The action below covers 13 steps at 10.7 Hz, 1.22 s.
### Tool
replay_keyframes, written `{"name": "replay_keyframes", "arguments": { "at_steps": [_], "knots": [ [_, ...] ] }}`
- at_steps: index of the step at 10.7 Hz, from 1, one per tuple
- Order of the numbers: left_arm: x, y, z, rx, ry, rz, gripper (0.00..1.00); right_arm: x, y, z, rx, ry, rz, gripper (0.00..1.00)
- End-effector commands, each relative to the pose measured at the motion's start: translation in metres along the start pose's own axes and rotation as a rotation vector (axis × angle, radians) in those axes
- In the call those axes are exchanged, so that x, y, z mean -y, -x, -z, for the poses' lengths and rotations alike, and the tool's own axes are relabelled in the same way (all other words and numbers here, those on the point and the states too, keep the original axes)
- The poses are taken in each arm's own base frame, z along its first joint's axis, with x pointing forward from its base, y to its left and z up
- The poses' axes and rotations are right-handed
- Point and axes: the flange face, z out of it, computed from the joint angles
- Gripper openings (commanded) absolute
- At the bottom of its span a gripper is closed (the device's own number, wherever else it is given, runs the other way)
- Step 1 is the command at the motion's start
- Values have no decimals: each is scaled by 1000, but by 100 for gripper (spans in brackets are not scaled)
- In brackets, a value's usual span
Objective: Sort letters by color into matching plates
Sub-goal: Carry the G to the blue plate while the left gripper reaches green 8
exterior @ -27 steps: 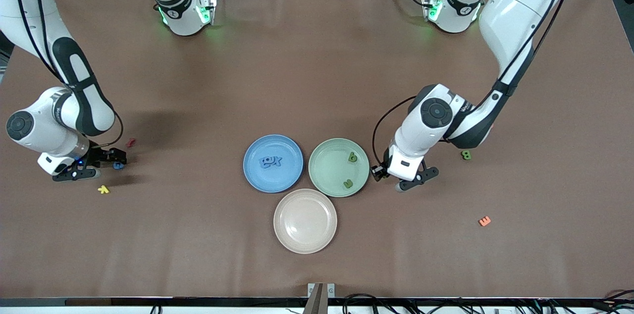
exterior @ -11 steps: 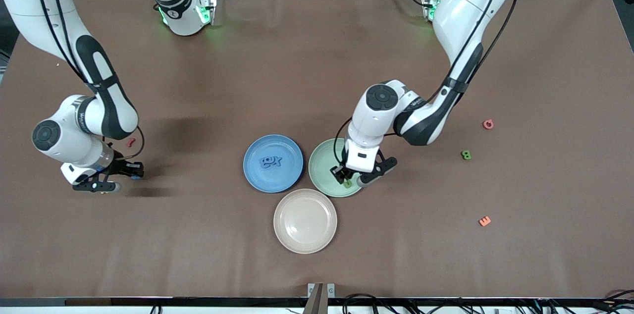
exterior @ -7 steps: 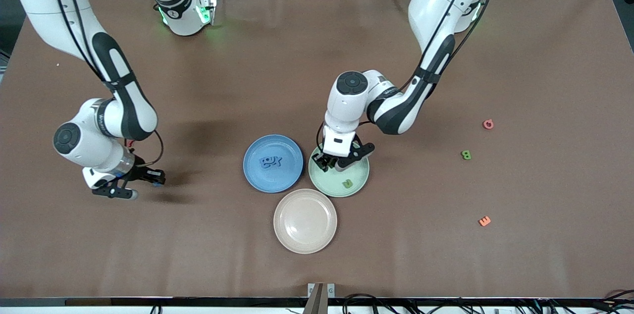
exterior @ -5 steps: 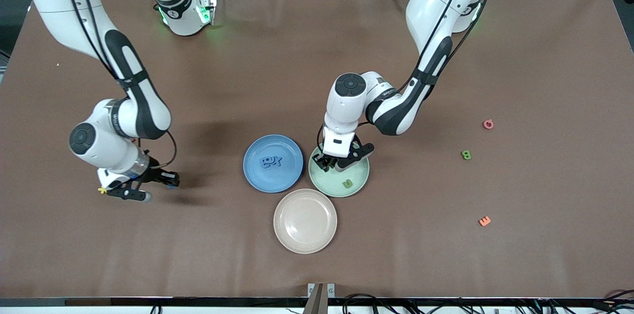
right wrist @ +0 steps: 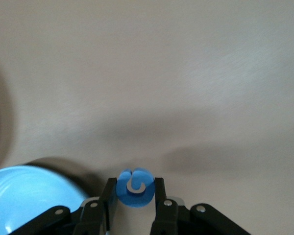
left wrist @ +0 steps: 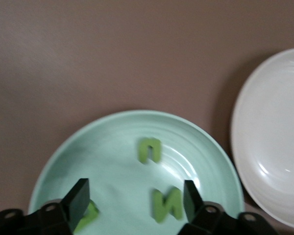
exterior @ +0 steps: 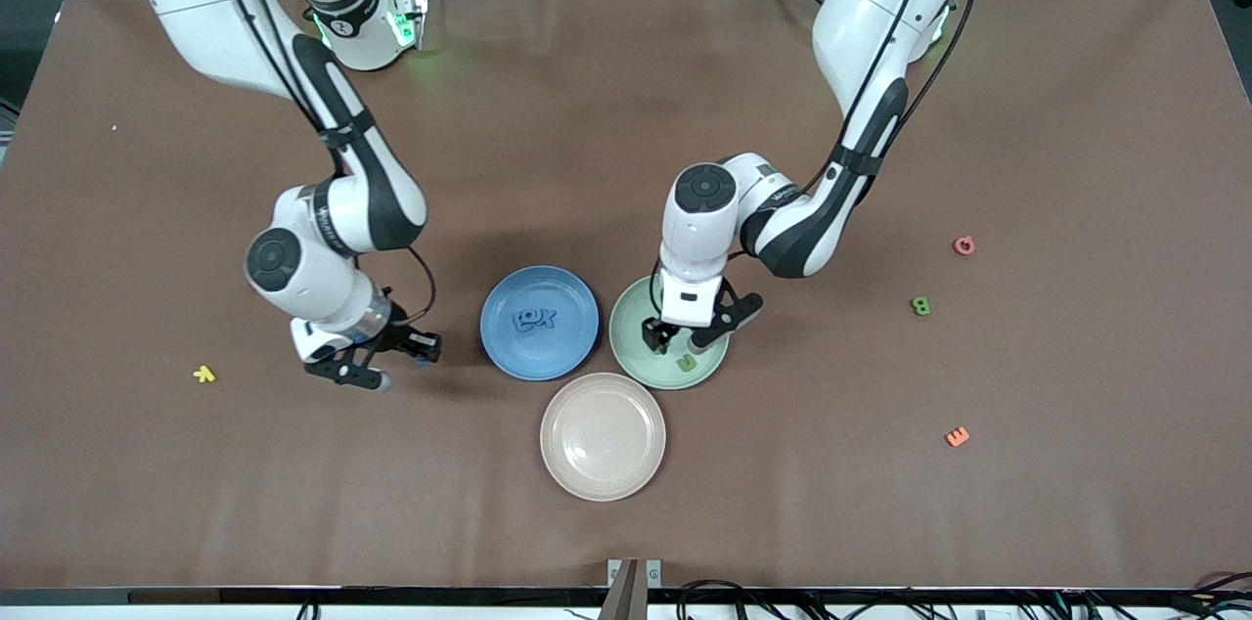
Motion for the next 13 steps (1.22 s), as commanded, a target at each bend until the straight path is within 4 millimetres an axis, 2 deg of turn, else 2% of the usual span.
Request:
{"name": "replay_keyframes", "arguments": {
  "at_steps": [1, 3, 5, 6, 7, 8, 10, 12, 13],
  "knots": [
    [29, -57, -3, -7, -134, -79, 100, 62, 26, -10, 22, -27, -45, 28],
    [51, -72, -17, 12, -179, -140, 100, 105, 51, -24, 36, -36, -56, 28],
    [71, -68, -15, 37, -233, -227, 100, 130, 70, -37, 52, -36, -58, 29],
    [88, -66, -11, 76, -319, -352, 100, 138, 78, -38, 57, -38, -51, 34],
    [103, -77, -4, 120, -382, -419, 100, 142, 82, -38, 61, -41, -46, 78],
    [114, -84, -3, 145, -403, -441, 100, 143, 82, -37, 60, -42, -44, 100],
    [138, -71, 13, 149, -359, -441, 100, 143, 76, -31, 56, -43, -26, 100],
    [174, -37, 17, 124, -240, -432, 100, 136, 73, -25, 89, -14, 43, 100],
    [188, -28, 17, 119, -219, -428, 100, 126, 65, -22, 106, 5, 61, 100]
  ]
}}
